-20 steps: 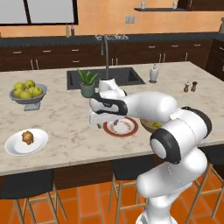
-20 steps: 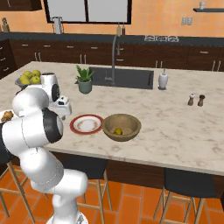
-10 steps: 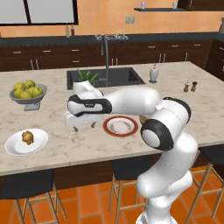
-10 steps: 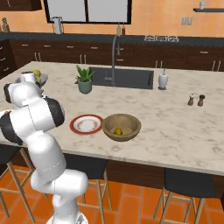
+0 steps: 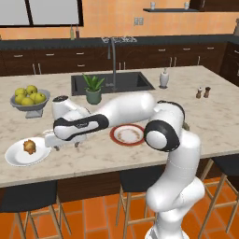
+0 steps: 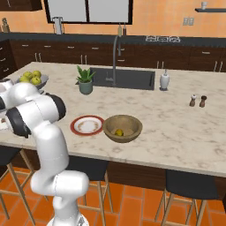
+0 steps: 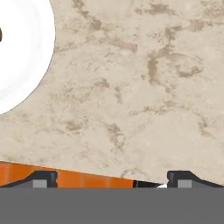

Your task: Pick the chicken drumstick and lemon from their plates and place them in the bowl. Then put the bowl in the fridge.

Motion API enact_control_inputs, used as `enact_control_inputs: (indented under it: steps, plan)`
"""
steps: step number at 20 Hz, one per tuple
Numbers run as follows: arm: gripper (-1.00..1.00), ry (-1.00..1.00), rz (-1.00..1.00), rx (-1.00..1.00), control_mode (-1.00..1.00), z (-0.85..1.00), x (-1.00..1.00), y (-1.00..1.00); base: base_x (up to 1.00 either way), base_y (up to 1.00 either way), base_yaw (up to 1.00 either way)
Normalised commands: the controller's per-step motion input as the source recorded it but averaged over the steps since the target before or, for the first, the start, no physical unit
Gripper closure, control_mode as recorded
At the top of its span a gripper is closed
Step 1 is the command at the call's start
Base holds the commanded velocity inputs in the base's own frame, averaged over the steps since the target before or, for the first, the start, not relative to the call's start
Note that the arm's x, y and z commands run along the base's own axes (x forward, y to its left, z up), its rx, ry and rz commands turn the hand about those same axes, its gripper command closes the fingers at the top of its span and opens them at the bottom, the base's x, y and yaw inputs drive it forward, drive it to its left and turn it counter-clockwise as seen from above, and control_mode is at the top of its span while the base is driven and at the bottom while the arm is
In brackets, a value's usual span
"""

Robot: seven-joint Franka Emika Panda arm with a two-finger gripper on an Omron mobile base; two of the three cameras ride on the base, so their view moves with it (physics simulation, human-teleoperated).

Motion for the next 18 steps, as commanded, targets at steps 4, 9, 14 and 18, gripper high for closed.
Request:
enact_control_inputs:
  steps: [4,9,14,18]
  plan:
    - [-1.00,-0.20,-0.07,0.09,-1.00,-0.05,0.19,0.41,0.00,0.00,0.00]
    - [-1.00,-0.07,0.01,0.06,-1.00,0.17,0.51,0.17,0.00,0.00,0.00]
    - [-1.00,0.06,0.06,0.00,-1.00,0.23,0.40,0.24,0.00,0.00,0.00]
    - [-1.00,0.00,0.02,-0.10,-1.00,-0.02,0.13,0.52,0.00,0.00,0.00]
